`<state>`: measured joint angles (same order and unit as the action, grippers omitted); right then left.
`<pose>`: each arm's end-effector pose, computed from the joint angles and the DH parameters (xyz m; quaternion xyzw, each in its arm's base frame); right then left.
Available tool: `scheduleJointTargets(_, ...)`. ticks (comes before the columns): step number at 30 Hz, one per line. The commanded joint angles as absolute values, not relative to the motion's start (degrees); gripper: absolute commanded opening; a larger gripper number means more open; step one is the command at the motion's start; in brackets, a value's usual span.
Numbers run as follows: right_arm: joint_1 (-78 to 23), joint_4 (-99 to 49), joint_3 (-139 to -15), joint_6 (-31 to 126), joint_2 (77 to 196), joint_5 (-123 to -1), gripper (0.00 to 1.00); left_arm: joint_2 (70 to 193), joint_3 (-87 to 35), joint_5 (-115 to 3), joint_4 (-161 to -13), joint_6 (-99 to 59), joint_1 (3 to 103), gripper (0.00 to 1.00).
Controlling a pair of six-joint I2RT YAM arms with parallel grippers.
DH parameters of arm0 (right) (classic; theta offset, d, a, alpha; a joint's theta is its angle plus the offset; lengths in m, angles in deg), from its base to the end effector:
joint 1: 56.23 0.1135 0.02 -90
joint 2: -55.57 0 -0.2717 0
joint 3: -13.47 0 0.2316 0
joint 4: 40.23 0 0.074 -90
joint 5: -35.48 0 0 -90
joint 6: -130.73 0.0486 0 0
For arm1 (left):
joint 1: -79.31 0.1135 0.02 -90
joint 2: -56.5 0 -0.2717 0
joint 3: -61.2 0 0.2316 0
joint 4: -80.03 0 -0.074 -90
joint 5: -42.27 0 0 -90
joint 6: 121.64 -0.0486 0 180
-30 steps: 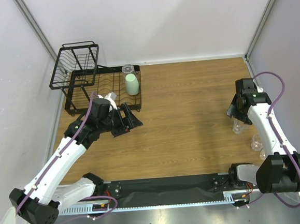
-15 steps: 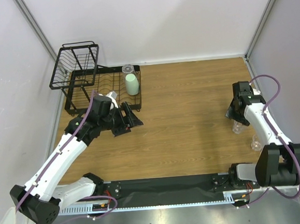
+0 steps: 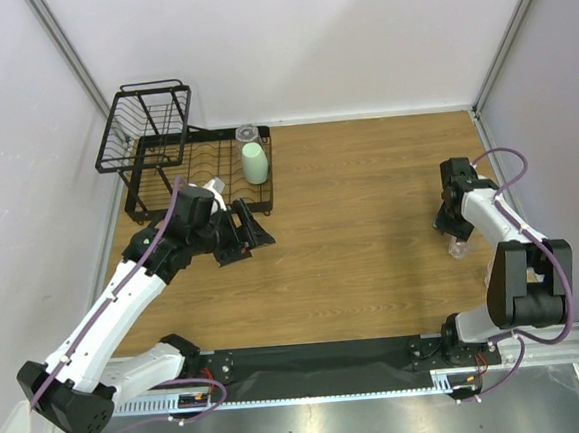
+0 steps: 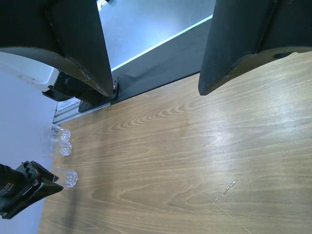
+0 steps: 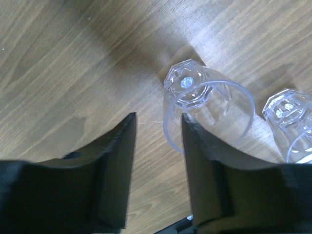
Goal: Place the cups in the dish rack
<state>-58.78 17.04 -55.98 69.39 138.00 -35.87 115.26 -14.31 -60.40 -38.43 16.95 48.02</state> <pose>0.2495 -0.0267 0.2178 0.2883 0.9289 -0.1173 0.2009 0.1543 -0.1062 0.3270 -0.0961 0.9135 -0.3234 0.2275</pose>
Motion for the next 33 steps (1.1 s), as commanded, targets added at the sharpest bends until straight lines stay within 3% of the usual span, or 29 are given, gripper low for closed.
scheduleJointTargets(1,-59.05,14.68,-55.42,70.78,138.88,-34.75,0.45,113.19,-16.13,-60.56,-37.93,17.31,47.76,0.77)
scheduleJointTargets(6,-59.05,15.56,-55.69,71.66,138.89,-35.1,0.32,112.57,-15.17,-62.14,-38.98,17.49,47.67,0.74)
scheduleJointTargets(12,-59.05,15.47,-55.07,72.46,136.25,-38.0,0.0,112.49,-16.48,-63.64,-41.27,16.35,47.76,0.74)
scheduleJointTargets(17,-59.05,15.92,-57.35,70.44,134.23,-41.59,0.0,110.82,-19.11,-61.71,-41.79,14.42,47.76,0.77)
scheduleJointTargets(21,-58.43,13.81,-62.27,69.99,130.89,-57.56,0.0,108.19,-21.4,-59.6,-43.64,14.5,47.67,0.81)
scheduleJointTargets(25,-56.85,6.53,-66.67,74.38,130.27,-85.28,0.0,106.25,-23.78,-53.46,-44.34,18.7,47.85,0.81)
scheduleJointTargets(28,-52.99,-8.82,-65.89,86.83,130.27,-99.28,0.0,103.7,-22.82,-50.73,-50.99,21.43,47.85,0.82)
scheduleJointTargets(31,-47.63,-37.85,-64.39,107.82,131.41,-103.56,0.0,100.11,-17.92,-48.53,-60.38,23.37,47.85,0.85)
scheduleJointTargets(33,-42.65,-47.58,-66.39,120.45,133.52,-102.87,0.0,97.82,-15.0,-46.34,-65.42,24.16,47.85,0.86)
